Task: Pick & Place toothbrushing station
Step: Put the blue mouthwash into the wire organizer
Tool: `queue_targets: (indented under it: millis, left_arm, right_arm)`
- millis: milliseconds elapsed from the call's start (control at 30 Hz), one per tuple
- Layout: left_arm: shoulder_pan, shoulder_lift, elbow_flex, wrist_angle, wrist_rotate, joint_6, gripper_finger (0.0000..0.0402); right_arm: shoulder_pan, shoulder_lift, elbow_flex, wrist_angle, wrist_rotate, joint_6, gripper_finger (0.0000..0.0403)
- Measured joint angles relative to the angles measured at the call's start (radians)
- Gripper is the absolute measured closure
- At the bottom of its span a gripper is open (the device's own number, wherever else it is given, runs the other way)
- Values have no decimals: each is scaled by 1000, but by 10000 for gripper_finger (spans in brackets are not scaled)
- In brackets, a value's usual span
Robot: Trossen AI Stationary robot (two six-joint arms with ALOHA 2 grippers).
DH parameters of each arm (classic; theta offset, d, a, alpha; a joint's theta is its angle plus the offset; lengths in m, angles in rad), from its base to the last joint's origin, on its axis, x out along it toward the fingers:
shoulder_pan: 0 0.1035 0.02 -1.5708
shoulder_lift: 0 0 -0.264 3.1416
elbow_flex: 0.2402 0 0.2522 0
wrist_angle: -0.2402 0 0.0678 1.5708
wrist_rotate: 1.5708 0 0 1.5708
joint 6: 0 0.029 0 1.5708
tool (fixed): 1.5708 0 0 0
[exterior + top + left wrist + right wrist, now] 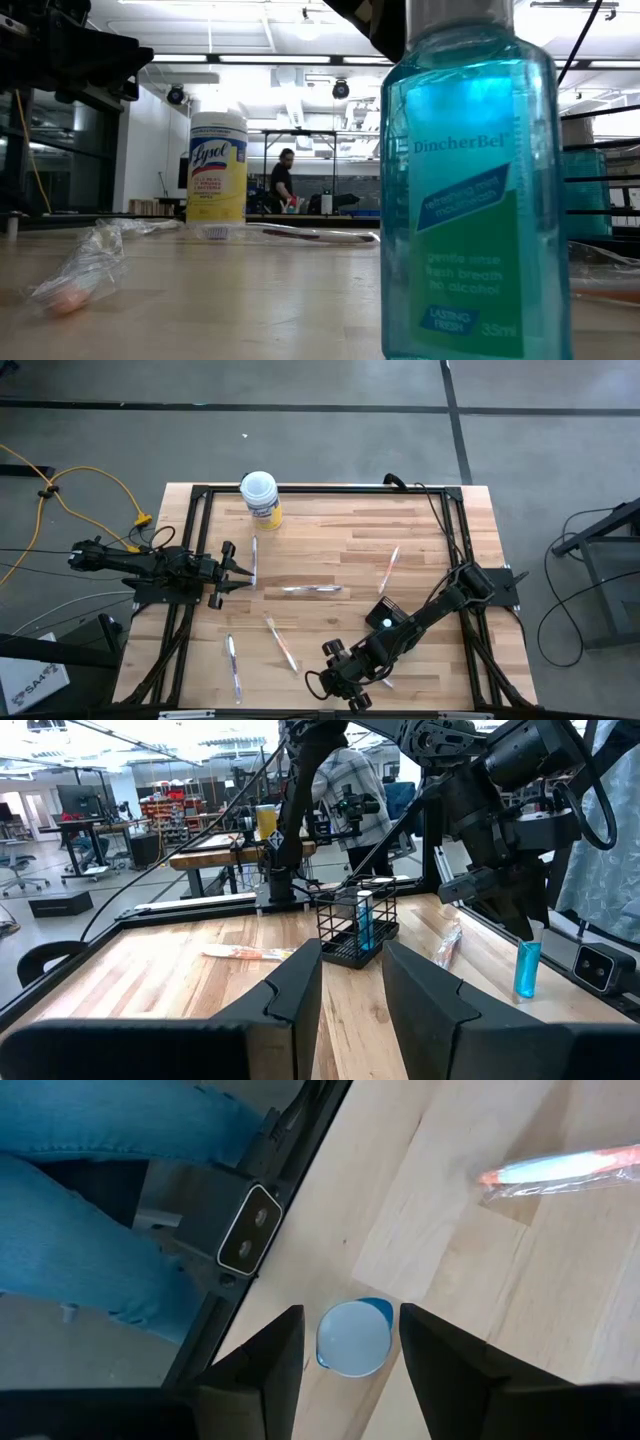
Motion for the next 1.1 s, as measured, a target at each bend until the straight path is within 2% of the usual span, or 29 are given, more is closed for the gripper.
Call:
queue_targets:
  millis: [467,1100]
  left_arm:
    - [0,0,0,0,0,0,299]
    - [0,0,0,1,0,0,299]
  right_arm:
    - [-7,15,0,7,-24,-1,246]
    - [-8,15,0,7,-22,-8,310]
